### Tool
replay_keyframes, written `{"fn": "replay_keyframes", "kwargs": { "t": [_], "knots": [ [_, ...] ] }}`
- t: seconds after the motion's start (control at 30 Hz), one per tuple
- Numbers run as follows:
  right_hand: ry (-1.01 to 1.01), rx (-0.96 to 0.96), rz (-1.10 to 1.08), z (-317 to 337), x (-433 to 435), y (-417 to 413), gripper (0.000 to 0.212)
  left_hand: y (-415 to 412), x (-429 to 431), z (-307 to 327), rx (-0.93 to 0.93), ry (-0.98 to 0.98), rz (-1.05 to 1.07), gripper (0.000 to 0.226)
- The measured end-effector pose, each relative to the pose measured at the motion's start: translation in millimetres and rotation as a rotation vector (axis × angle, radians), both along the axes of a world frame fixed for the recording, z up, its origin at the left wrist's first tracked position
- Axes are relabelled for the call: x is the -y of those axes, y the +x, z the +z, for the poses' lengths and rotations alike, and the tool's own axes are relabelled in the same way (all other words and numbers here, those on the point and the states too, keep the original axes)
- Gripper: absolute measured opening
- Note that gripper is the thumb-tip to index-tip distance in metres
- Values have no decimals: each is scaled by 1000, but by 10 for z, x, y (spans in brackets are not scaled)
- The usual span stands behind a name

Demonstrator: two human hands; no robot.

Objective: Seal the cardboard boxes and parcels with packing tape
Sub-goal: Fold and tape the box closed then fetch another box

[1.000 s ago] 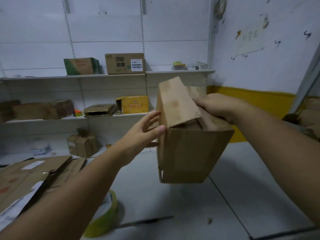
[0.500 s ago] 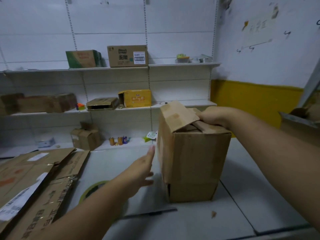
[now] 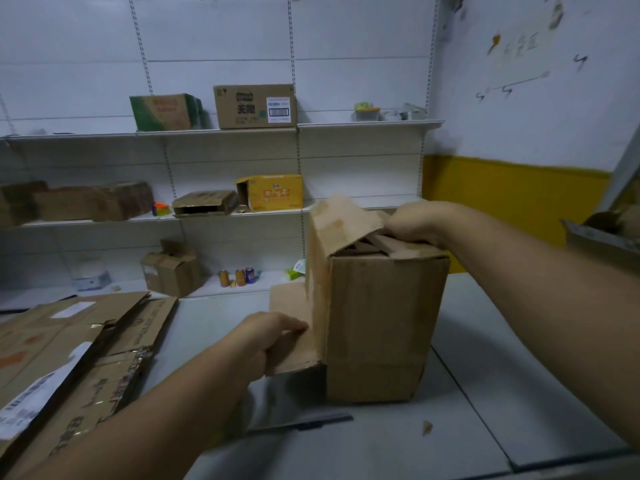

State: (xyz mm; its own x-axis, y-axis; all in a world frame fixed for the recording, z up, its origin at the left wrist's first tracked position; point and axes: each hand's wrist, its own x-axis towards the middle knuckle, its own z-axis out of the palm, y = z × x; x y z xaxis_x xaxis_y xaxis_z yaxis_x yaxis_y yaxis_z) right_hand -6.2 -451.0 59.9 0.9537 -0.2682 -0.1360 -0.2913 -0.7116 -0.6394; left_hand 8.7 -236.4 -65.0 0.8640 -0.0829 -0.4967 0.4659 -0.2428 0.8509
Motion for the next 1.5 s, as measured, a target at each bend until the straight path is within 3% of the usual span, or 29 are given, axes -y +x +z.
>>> {"fn": "replay_keyframes", "kwargs": {
  "t": [0.13,0.33,0.5,0.57,0.63,0.7,0.73,0.8,0.87,0.97,1.07,1.17,1.33,1.5],
  "knots": [
    [36,35,42,-72,-143,28,41,39,-149,6,-12,-39,32,27],
    [276,13,54,-262,-315,11,33,157,-502,196,89,68,19,16],
    [396,9,26,-608,-385,110,33,102,-638,165,79,61,-110,33],
    [364,24,-13,-569,-236,174,40,82,-598,176,46,-140,-13,27],
    [377,34,-62,-454,-25,209,46,28,-499,265,14,-494,93,19],
    [417,72,-81,-367,193,232,47,-40,-408,298,16,-780,82,26],
    [439,89,-83,-351,300,261,49,-67,-364,283,31,-807,10,33],
    [427,98,-105,-342,434,300,53,-104,-273,213,41,-674,-189,44],
    [280,118,-121,-262,407,231,45,-131,-174,110,32,-508,-271,43],
    [16,117,-89,-191,360,207,40,-159,-52,-5,7,-352,-233,41],
    [-127,112,-25,-162,246,227,46,-155,3,-99,-150,-353,-151,57],
    [-203,92,-21,-130,109,218,49,-158,4,-105,-233,-378,-68,55],
    [-123,115,-6,-121,-29,262,56,-110,-187,53,-220,-418,13,45],
    [28,75,20,-390,-180,311,40,-92,-476,102,-210,-404,56,50]
  ]
}}
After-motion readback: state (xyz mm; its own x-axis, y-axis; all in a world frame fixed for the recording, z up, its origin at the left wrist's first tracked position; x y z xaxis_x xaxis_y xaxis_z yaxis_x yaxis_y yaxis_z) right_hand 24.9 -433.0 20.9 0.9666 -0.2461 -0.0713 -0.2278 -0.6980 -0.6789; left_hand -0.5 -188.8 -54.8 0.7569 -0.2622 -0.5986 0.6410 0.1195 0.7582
